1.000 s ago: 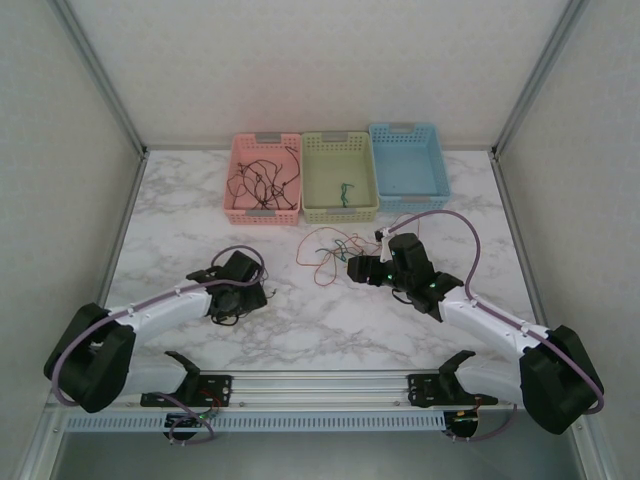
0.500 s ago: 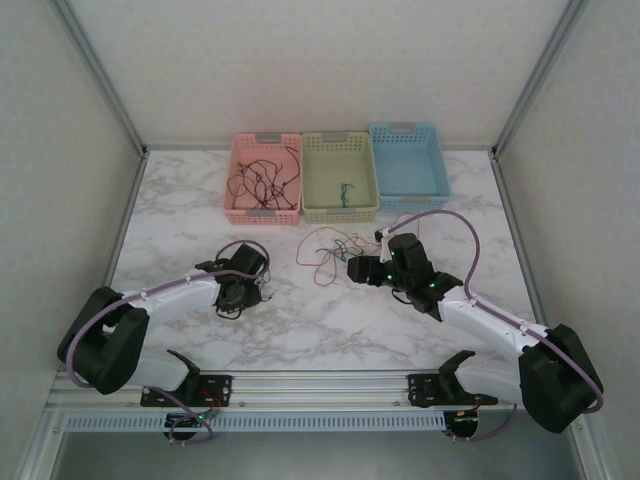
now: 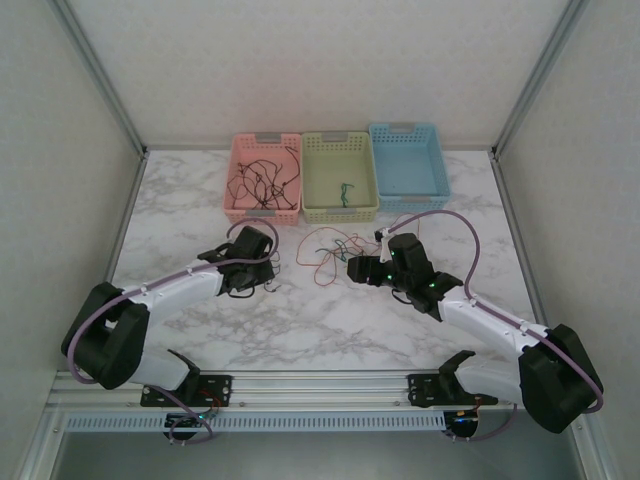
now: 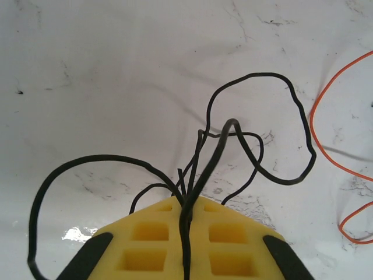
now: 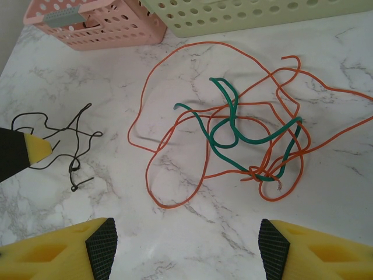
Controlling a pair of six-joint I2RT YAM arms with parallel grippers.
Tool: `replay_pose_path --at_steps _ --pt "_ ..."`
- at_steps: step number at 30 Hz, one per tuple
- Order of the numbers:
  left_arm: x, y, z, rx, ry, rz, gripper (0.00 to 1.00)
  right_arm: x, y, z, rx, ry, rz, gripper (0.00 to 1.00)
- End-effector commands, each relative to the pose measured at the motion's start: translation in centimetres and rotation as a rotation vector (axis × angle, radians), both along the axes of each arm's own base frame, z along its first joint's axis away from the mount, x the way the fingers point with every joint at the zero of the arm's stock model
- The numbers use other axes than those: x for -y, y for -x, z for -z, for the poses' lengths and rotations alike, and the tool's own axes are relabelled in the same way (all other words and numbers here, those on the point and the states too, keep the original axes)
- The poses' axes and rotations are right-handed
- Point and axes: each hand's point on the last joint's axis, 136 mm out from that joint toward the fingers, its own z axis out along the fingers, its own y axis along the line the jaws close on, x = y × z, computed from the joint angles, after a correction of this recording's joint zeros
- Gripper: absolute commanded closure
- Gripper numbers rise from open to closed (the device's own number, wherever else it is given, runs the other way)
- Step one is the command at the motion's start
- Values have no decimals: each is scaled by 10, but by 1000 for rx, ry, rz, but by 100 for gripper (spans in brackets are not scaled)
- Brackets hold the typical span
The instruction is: Untangle the cables
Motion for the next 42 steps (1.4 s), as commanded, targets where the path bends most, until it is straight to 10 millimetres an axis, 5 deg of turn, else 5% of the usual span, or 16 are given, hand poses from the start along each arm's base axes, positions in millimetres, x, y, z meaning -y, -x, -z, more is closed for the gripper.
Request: replay_pose_path --at_steps 1,6,17,24,30,37,40,42 --pt "10 -8 -13 26 25 25 100 3 -1 3 -1 3 15 32" --pt "13 -15 -46 82 32 54 100 3 -1 3 1 7 16 32" --pt "18 -49 -190 296 -8 121 100 4 -1 4 -2 4 19 32" --pt "18 -102 -247 362 8 111 100 4 -1 3 -2 2 20 32" --pt "16 -162 -244 323 38 85 100 7 1 -1 7 15 21 32" --pt "17 -215 -176 198 14 65 99 13 5 -9 27 44 18 32" --pt "15 -226 -147 148 0 51 68 17 5 -14 41 54 19 32" --pt "12 -226 -140 124 -1 39 58 19 7 -15 44 60 21 32"
